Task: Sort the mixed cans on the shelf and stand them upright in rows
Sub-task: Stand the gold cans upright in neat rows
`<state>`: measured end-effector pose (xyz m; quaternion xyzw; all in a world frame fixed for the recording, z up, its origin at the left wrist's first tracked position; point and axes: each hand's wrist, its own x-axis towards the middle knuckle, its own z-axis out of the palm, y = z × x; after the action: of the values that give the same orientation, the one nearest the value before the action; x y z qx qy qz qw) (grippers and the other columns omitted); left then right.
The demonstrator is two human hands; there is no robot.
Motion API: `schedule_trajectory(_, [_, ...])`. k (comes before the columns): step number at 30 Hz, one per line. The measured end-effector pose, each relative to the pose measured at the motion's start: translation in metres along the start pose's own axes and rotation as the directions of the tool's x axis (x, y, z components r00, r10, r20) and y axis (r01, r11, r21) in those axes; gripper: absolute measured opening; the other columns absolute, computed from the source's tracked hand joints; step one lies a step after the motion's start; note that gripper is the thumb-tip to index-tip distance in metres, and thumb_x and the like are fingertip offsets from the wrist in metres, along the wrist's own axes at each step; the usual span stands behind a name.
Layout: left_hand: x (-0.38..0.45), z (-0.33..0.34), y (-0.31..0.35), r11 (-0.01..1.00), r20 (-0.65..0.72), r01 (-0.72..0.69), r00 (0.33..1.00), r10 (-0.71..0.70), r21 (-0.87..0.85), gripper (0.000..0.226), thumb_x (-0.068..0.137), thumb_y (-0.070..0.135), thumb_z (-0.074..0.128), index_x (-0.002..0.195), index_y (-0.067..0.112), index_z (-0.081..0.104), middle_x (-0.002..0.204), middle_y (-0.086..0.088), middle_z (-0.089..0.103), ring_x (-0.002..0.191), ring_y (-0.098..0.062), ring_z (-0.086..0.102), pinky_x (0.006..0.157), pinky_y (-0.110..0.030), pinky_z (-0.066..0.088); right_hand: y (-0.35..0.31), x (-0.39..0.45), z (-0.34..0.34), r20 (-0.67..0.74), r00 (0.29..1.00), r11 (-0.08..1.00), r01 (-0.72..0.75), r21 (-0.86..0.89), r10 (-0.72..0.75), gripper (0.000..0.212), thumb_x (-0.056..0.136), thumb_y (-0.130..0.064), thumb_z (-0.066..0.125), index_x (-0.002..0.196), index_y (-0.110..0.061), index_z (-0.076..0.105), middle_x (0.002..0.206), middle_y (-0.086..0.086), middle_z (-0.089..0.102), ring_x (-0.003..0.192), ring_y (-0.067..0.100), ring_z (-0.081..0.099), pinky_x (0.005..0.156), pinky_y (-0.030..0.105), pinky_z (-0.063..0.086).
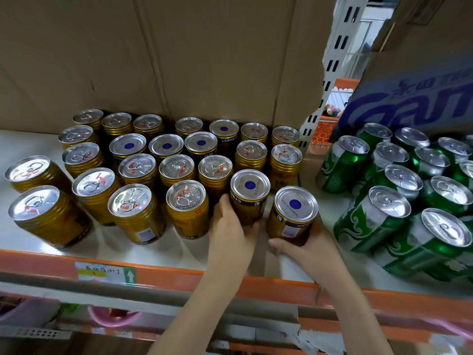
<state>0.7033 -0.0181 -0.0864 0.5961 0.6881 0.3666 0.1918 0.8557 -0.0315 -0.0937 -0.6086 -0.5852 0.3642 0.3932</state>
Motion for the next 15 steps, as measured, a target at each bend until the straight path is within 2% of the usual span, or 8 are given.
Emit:
schedule_trajectory(7, [0.003, 0.004, -0.002, 0.991, -0.007, 0.016, 1.000, -0.017, -0.132, 0.071, 0.077, 0.026, 0.074, 0.135, 0.008, 0.038, 0.129, -0.010, 0.052, 0.121, -0.026, 0.047, 0.092, -0.023, 0.033, -0.004, 0.000, -0.001, -0.059, 0.998, 0.999, -0.019, 0.028, 0.021, 0.066, 0.058, -0.019, 0.088, 0.112, -0.029, 0.051, 0.103, -0.020, 0.063, 0.090, -0.015, 0.056, 0.070, 0.002, 0.042])
schedule_trajectory(9, [0.000, 0.002, -0.004, 0.982, -0.037, -0.073, 0.997, 0.068, -0.173, 0.067, 0.074, 0.036, 0.074, 0.129, 0.008, 0.047, 0.119, -0.007, 0.056, 0.110, -0.023, 0.053, 0.086, -0.017, 0.037, -0.007, -0.002, -0.001, -0.094, 0.995, 0.999, -0.009, 0.047, 0.014, 0.064, 0.060, -0.018, 0.087, 0.110, -0.033, 0.049, 0.102, -0.019, 0.063, 0.089, -0.012, 0.058, 0.071, 0.005, 0.044])
schedule_trajectory(11, [-0.004, -0.001, -0.001, 0.965, -0.104, -0.148, 0.986, 0.128, -0.215, 0.063, 0.071, 0.048, 0.067, 0.119, 0.009, 0.055, 0.104, -0.001, 0.053, 0.094, -0.014, 0.054, 0.079, -0.004, 0.035, -0.009, -0.005, -0.001, -0.150, 0.988, 0.996, -0.009, 0.090, 0.022, 0.064, 0.060, -0.017, 0.086, 0.110, -0.034, 0.050, 0.103, -0.014, 0.065, 0.091, -0.004, 0.062, 0.075, 0.015, 0.049])
schedule_trajectory(13, [-0.002, -0.006, 0.002, 0.953, -0.217, -0.216, 0.961, 0.170, -0.213, 0.047, 0.075, 0.037, 0.066, 0.111, 0.007, 0.061, 0.098, 0.000, 0.049, 0.082, -0.008, 0.050, 0.076, 0.003, 0.032, -0.011, -0.006, -0.003, -0.206, 0.978, 0.990, 0.000, 0.138, 0.029, 0.060, 0.060, -0.017, 0.086, 0.106, -0.035, 0.051, 0.102, -0.011, 0.066, 0.092, 0.003, 0.064, 0.076, 0.022, 0.051])
schedule_trajectory(15, [0.005, -0.015, 0.004, 0.944, -0.330, -0.278, 0.920, 0.209, -0.177, 0.025, 0.082, 0.015, 0.063, 0.104, 0.002, 0.065, 0.093, -0.005, 0.054, 0.073, -0.003, 0.049, 0.075, 0.004, 0.034, -0.014, -0.007, -0.005, -0.239, 0.971, 0.987, 0.012, 0.162, 0.028, 0.058, 0.060, -0.020, 0.086, 0.104, -0.035, 0.051, 0.101, -0.012, 0.065, 0.091, 0.002, 0.063, 0.077, 0.021, 0.050])
